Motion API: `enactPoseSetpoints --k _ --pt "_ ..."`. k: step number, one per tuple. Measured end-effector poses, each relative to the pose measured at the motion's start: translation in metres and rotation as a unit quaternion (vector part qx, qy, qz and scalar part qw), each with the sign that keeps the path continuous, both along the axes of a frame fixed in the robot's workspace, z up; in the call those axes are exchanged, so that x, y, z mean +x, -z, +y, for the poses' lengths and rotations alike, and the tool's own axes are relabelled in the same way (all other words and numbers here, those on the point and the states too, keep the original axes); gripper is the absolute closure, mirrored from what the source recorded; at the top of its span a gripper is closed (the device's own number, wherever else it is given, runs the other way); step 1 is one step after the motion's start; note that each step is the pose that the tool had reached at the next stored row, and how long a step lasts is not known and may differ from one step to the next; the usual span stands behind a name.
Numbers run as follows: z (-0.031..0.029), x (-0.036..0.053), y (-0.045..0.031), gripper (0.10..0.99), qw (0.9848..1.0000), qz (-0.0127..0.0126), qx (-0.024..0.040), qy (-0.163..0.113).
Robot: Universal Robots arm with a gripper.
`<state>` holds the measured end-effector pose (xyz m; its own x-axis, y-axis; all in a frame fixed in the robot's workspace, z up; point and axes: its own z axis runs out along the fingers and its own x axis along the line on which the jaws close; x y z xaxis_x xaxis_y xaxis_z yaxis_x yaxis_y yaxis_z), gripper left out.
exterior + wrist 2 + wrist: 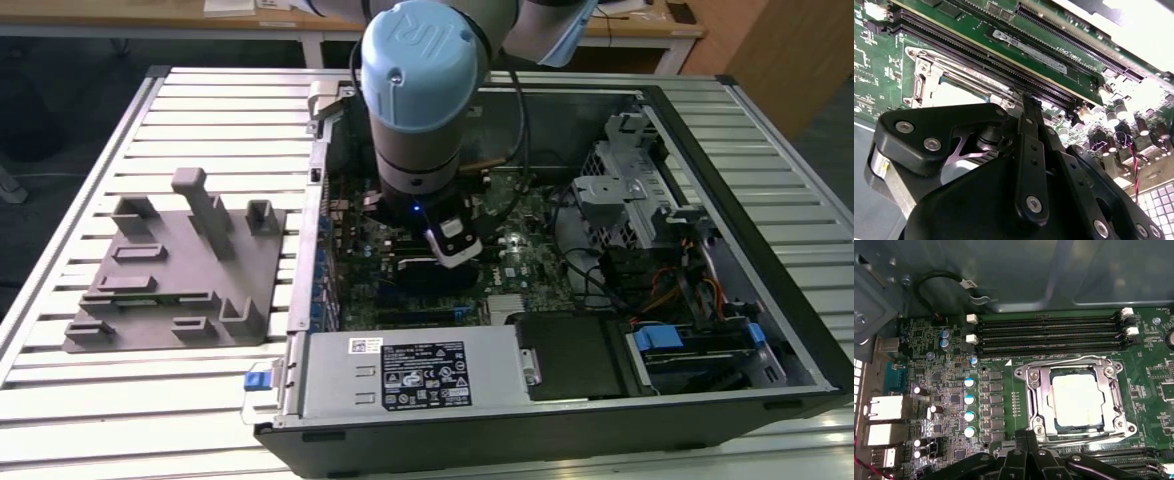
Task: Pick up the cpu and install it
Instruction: 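Install the second cpu locking lever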
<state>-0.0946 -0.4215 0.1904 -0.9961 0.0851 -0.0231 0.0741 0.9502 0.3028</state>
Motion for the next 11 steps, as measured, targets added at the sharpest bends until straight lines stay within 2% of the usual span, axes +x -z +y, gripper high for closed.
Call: enactPoseSetpoints --k 7,11 --pt "0.0005 -0.0013 0.002 0.98 1.0 0.0001 -0.0003 0.0" --pt "0.0006 -0.0022 0.0023 0.98 1.0 0.0 -0.0027 0.0"
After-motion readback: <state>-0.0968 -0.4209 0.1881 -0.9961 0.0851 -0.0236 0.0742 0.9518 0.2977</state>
